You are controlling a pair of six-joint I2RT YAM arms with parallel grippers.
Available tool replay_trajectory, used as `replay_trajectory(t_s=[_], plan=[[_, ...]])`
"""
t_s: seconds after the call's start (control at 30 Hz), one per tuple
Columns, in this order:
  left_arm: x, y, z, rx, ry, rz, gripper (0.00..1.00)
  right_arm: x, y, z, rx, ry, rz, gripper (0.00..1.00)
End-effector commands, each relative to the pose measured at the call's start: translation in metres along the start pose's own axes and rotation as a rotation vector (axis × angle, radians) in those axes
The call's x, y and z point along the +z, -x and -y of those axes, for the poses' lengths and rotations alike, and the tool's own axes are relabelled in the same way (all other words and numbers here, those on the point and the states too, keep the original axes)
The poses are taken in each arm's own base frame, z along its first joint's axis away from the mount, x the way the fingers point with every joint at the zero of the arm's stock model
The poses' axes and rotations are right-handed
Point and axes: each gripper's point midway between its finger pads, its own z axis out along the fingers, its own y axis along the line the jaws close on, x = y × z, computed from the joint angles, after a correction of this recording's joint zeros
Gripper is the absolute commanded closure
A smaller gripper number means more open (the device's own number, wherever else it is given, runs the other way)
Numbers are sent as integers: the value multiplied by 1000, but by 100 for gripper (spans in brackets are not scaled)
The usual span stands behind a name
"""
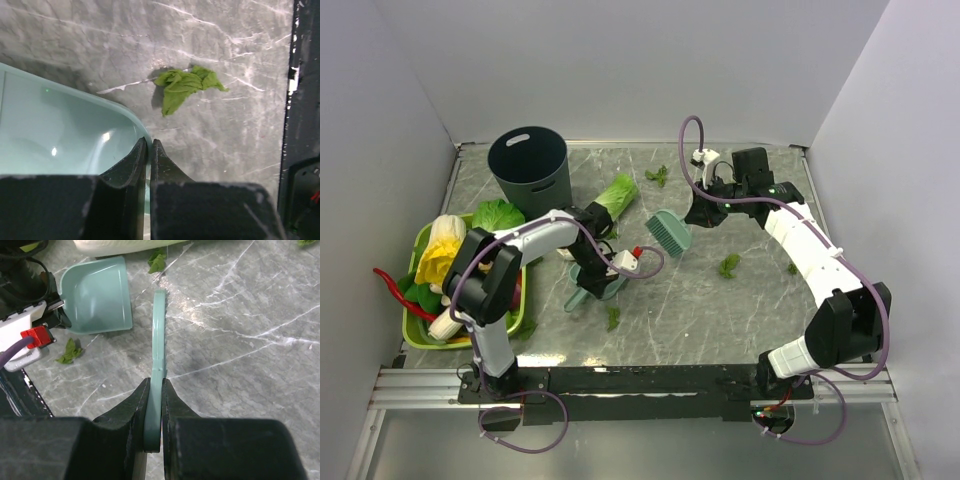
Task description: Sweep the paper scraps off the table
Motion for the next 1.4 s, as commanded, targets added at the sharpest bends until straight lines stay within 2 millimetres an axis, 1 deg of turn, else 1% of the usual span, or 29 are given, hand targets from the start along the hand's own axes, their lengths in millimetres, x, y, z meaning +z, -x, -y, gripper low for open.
replay_trajectory(t_s=[0.0,0.03,0.1,0.13,0.17,0.2,0.23,0.27,0.3,0.33,0.37,0.4,0.47,0.5,0.53,0.57,0.6,0.67,0.73,0.83,0.93,1.07,1.17,1.3,1.37], plan=[[1,11,-7,67,-2,32,85,-7,20,-1,-31,-4,62,100],[0,11,-6,63,2,30,75,-8,19,0,-28,-7,63,100],[-1,10,-6,34,14,30,63,-8,19,0,-29,-8,65,100],[-4,10,-5,31,29,37,53,-7,17,0,-25,-10,63,100],[-6,9,-4,-1,43,41,48,-8,18,0,-27,-10,64,100],[-15,12,-5,-12,77,57,44,-8,17,0,-29,-12,64,100],[-19,12,-5,-39,97,68,40,-9,17,1,-32,-15,63,100],[-26,14,-14,-122,160,84,39,-9,17,1,-33,-17,63,100],[-40,16,-20,-178,222,110,38,-10,17,1,-31,-19,63,100],[-48,16,-26,-236,272,116,37,-10,17,1,-32,-19,61,100],[-55,16,-30,-360,325,134,35,-10,18,2,-31,-21,64,100],[-70,8,-35,-418,407,114,33,-10,18,2,-29,-22,67,100],[-79,0,-33,-533,474,109,27,-9,17,3,-25,-22,68,100],[-91,-5,-31,-563,531,107,25,-8,16,3,-26,-17,65,100],[-91,-11,-26,-602,540,105,21,-8,15,3,-28,-15,65,100],[-90,-12,-21,-669,540,120,18,-7,14,2,-26,-10,63,100],[-88,-15,-12,-707,515,114,17,-6,14,3,-21,-9,62,100],[-74,-17,4,-786,434,110,15,-3,13,3,-15,-2,57,100],[-64,-30,8,-851,423,54,13,-2,15,4,-15,-1,57,100],[-56,-40,9,-862,424,25,11,-2,18,5,-18,0,63,100],[-50,-45,12,-855,411,-16,11,-3,18,5,-22,-4,63,100],[-41,-48,13,-865,400,-56,13,-5,13,5,-24,-17,59,100],[-30,-50,14,-863,384,-85,16,-6,9,4,-25,-18,56,100],[-21,-51,12,-855,373,-97,23,-6,7,4,-24,-21,53,100],[-19,-50,10,-861,372,-102,25,-6,7,3,-25,-20,53,100]])
